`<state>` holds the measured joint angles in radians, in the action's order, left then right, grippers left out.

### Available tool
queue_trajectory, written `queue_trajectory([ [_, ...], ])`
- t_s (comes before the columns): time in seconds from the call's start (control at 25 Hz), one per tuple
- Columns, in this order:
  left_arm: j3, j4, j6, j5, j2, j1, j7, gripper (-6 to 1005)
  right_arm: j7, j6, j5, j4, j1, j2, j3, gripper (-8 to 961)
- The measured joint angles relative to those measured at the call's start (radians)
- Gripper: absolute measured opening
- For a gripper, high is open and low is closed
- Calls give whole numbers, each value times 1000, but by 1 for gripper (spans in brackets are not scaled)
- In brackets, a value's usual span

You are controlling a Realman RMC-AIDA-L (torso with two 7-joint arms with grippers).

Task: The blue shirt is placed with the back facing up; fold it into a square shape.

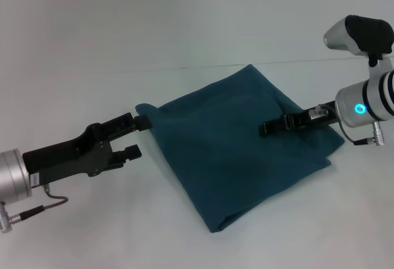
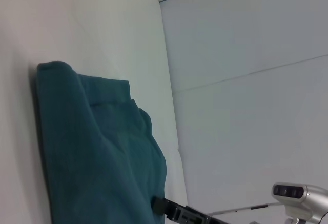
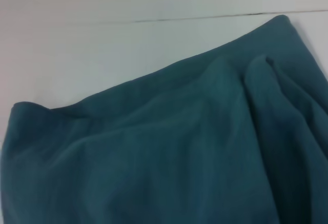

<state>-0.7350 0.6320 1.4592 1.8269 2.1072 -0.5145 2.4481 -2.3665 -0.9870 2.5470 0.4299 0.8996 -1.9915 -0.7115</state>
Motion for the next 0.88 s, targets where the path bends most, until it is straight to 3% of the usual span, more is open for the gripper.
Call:
queue_trajectory([
  [0.6, 0, -2, -10, -1, 1, -3, 0, 949, 32, -40, -54, 7, 0, -1, -1, 805],
  [0.88, 0, -2, -15, -2, 1, -7, 0, 948, 25, 18, -40, 3, -4, -3, -20, 803],
])
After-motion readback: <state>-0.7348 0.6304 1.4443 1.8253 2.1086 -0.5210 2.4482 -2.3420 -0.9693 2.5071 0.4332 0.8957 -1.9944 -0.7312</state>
